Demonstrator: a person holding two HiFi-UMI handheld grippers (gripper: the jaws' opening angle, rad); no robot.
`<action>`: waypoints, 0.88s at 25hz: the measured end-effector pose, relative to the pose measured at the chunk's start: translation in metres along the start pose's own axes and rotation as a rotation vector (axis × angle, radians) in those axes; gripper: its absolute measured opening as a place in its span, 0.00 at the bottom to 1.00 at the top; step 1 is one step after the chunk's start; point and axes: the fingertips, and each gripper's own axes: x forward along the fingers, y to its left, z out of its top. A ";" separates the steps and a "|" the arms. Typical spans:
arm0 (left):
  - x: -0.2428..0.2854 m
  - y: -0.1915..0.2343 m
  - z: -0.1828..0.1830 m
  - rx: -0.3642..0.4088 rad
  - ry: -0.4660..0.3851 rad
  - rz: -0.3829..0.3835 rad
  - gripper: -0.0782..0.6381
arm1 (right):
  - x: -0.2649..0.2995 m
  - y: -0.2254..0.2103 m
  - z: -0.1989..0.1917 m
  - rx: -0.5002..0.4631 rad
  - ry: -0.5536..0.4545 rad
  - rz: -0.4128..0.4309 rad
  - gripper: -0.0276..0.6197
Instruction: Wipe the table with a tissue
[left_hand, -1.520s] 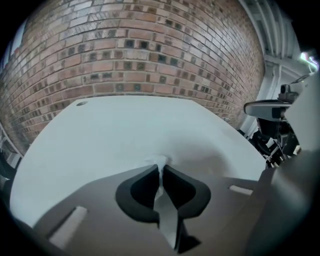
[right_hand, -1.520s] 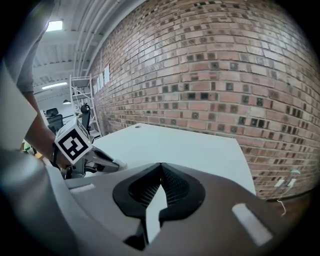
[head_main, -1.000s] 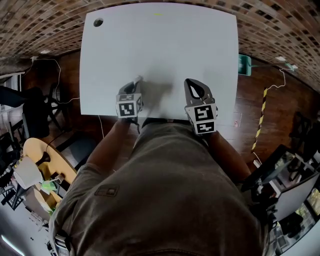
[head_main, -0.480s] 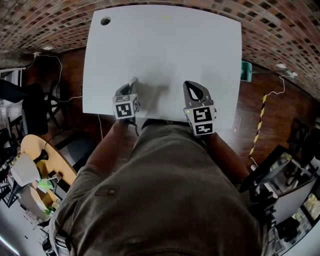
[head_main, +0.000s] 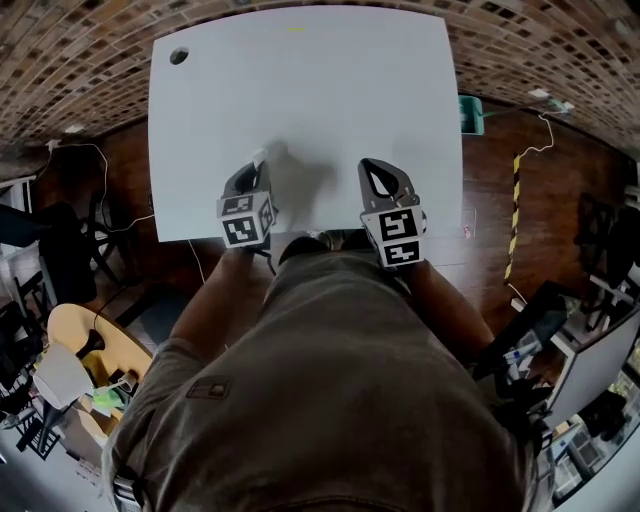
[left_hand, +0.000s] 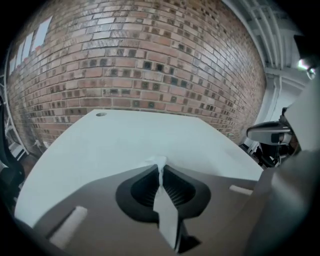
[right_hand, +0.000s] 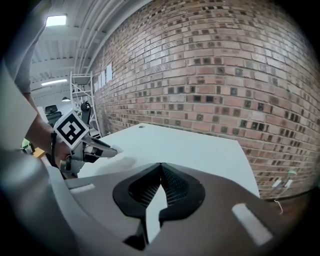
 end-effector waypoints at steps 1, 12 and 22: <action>-0.002 -0.005 0.002 0.006 -0.011 -0.015 0.14 | -0.003 0.001 -0.003 0.006 0.002 -0.009 0.06; -0.052 -0.059 0.016 0.059 -0.142 -0.059 0.14 | -0.035 0.013 -0.014 -0.003 -0.051 0.014 0.06; -0.107 -0.128 -0.021 0.037 -0.212 0.011 0.14 | -0.114 -0.003 -0.055 -0.040 -0.094 0.068 0.06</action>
